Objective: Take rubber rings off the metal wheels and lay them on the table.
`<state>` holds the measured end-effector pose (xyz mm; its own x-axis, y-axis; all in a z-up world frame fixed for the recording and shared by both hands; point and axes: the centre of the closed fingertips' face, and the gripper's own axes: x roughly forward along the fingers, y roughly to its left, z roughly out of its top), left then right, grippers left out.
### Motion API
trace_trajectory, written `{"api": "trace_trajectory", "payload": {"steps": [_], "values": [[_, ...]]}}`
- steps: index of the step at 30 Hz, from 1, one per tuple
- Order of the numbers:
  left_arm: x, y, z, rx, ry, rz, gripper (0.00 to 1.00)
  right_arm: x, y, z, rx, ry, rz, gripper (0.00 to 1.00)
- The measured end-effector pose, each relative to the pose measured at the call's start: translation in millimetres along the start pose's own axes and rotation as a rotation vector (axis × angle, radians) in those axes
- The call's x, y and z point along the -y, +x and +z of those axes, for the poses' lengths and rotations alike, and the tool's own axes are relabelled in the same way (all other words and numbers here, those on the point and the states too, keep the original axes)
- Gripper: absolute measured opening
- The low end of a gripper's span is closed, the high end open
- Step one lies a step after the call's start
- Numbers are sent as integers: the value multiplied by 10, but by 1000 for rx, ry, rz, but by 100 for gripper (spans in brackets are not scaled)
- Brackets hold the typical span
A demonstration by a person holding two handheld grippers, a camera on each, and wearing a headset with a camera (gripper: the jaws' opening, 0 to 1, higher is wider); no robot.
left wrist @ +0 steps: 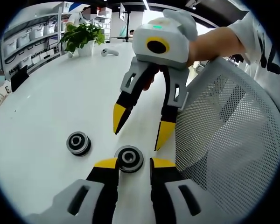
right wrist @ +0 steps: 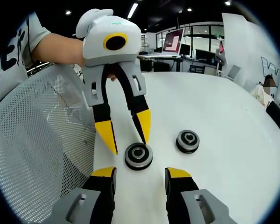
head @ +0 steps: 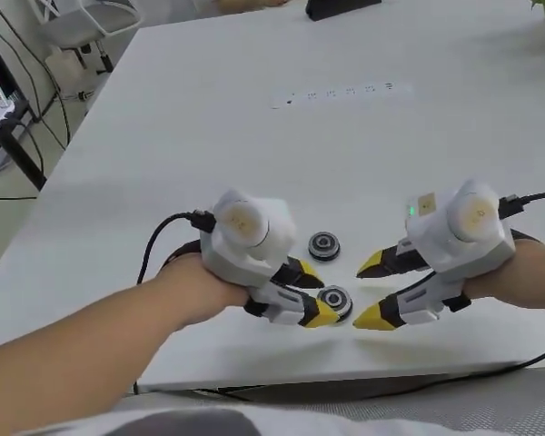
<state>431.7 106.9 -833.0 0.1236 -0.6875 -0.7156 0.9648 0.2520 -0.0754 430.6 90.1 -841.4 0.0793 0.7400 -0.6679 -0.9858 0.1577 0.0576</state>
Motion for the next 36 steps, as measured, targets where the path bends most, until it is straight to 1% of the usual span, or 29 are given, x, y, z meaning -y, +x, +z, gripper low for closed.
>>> {"api": "trace_trajectory", "payload": {"steps": [6, 11, 12, 17, 19, 23, 26, 30, 36], "values": [[-8, 33, 8, -1, -4, 1, 19, -24, 8, -6, -6, -1, 3, 40], [-1, 63, -16, -11, 4, 2, 16, -40, 16, -5, -8, -3, 7, 40], [-14, 60, -6, -6, 6, 11, 15, -36, 16, -4, -8, -5, 6, 40], [-63, 56, -6, 7, -26, 31, 9, -30, 23, 0, -7, -5, 8, 40], [-67, 58, -8, 6, -19, 39, 8, -33, 32, -1, -10, -6, 10, 40], [-56, 67, -5, 5, -15, 37, 10, -32, 48, -8, -19, -17, 12, 39], [-69, 72, -8, 0, 12, 56, 8, -26, 64, -9, -23, -20, 17, 39], [-70, 77, -2, -2, 28, 63, 8, -19, 90, 16, -25, -27, 22, 38], [-74, 76, 0, -6, 32, 73, 8, -30, 155, 59, -28, -35, 30, 35]]}}
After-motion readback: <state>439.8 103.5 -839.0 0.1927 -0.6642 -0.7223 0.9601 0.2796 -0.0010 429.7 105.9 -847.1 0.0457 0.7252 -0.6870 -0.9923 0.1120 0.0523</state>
